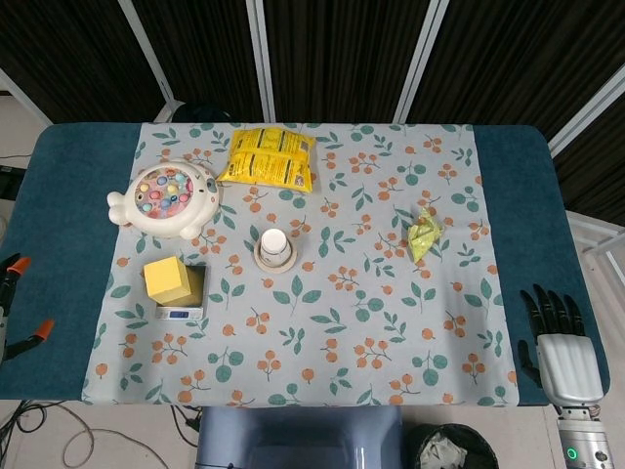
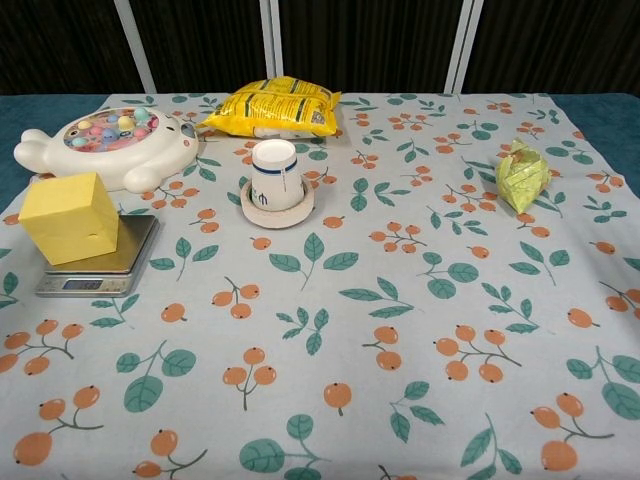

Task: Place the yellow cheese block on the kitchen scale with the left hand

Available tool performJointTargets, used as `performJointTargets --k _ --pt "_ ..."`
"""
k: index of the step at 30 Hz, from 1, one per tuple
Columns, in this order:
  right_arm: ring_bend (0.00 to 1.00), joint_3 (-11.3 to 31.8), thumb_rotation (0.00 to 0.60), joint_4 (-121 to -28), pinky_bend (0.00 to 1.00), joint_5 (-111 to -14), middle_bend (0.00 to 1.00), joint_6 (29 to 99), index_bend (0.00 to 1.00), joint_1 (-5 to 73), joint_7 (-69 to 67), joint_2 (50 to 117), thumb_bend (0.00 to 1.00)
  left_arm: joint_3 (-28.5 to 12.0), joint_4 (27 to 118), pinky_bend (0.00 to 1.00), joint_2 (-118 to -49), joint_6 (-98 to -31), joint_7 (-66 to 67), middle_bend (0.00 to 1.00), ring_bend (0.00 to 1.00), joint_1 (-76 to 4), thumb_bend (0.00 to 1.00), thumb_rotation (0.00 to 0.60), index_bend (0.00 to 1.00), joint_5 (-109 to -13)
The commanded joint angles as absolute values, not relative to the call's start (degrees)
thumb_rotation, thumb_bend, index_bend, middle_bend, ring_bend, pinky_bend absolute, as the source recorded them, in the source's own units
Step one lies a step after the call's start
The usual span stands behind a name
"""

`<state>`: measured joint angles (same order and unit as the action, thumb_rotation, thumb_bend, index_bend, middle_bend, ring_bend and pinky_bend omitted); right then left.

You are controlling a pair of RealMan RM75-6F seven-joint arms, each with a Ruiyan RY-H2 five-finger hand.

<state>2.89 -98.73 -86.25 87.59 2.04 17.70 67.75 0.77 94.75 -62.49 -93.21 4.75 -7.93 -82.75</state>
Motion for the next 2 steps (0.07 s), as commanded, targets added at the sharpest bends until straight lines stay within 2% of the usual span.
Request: performJointTargets --k 1,2 --pt "0.00 2.86 0.600 -98.75 0.00 -86.36 0.00 87.63 0.00 2.01 17.79 67.79 0.58 0.72 94.13 0.17 -63.09 -92.07 5.15 0.06 0.00 -7.96 0.18 0.600 0.10 -83.44" --pt "0.00 2.81 0.600 -98.76 0.00 -86.47 0.00 87.65 0.00 2.01 17.82 67.78 0.58 0.52 94.00 0.17 -63.24 -91.65 5.10 0.06 0.00 -8.01 0.18 0.600 0.10 -83.19"
